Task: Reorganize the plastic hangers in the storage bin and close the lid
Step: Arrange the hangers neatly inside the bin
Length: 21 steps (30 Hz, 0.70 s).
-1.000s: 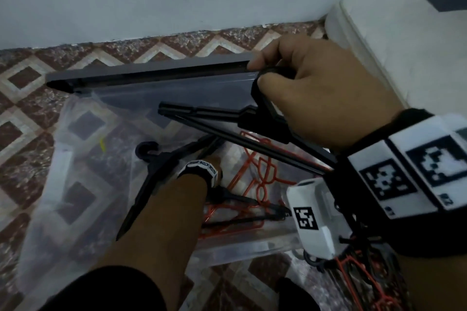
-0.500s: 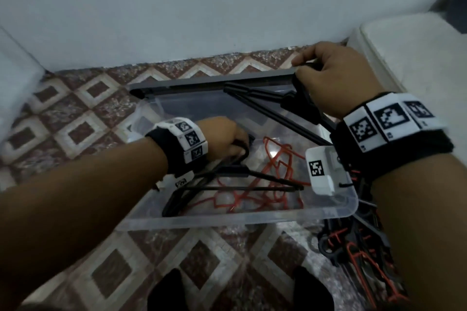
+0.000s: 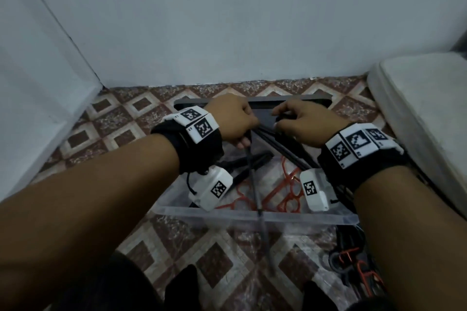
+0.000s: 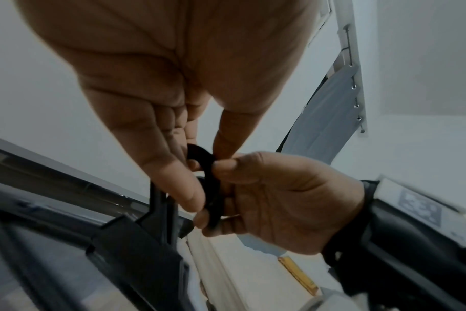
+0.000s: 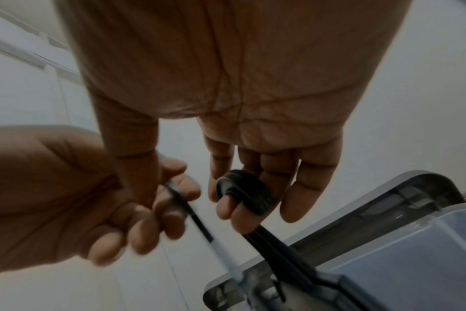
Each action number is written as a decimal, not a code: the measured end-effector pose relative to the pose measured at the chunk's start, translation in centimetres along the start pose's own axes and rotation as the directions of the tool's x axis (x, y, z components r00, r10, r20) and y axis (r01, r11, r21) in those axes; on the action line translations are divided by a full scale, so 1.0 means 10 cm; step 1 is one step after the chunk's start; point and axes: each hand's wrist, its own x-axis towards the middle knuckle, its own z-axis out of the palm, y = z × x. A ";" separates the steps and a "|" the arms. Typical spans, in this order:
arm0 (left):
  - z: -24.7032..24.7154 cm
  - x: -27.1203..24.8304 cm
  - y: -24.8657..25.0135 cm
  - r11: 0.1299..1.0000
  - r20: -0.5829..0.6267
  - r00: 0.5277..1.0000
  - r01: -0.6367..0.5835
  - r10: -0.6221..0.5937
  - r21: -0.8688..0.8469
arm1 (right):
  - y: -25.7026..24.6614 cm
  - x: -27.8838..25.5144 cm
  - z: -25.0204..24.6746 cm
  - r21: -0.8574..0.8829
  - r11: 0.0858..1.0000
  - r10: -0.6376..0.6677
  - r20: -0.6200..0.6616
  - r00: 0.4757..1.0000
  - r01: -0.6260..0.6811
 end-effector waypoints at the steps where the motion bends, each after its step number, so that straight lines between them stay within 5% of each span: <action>1: 0.04 -0.01 0.02 0.998 0.029 0.999 0.020 -0.018 -0.065 | -0.03 -0.02 0.03 0.003 1.000 -0.015 0.054 0.998 0.015; 4: 0.10 -0.04 0.10 0.990 0.029 0.999 -0.027 0.031 -0.135 | -0.12 -0.05 0.08 -0.013 0.996 -0.085 0.102 0.991 0.087; 7: 0.09 -0.04 0.12 0.983 0.051 0.996 -0.067 0.077 -0.170 | -0.15 -0.05 0.08 -0.020 0.991 -0.134 0.021 0.991 0.134; 9: 0.04 -0.03 0.04 0.977 -0.043 0.995 -0.098 0.091 -0.191 | -0.16 -0.05 0.07 0.030 0.989 -0.143 -0.002 0.990 0.143; 12: -0.06 0.03 -0.22 0.972 -0.349 0.914 -0.152 0.207 0.177 | -0.20 -0.06 0.08 0.040 0.986 -0.164 0.017 0.986 0.164; 13: -0.09 0.03 -0.31 0.950 -0.356 0.898 -0.168 0.257 0.263 | -0.21 -0.06 0.10 0.048 0.985 -0.168 0.014 0.986 0.167; 17: 0.02 0.07 -0.64 0.738 0.039 0.937 -0.299 0.347 0.606 | -0.32 -0.06 0.16 0.212 0.961 -0.169 -0.047 0.984 0.175; 19: 0.10 0.09 -0.80 0.674 0.046 0.941 -0.273 0.334 0.686 | -0.36 -0.05 0.15 0.310 0.932 -0.154 -0.126 0.980 0.186; 21: 0.15 0.09 -0.95 0.732 -0.048 0.925 -0.265 0.376 0.627 | -0.33 -0.03 0.11 0.348 0.920 -0.130 -0.164 0.978 0.180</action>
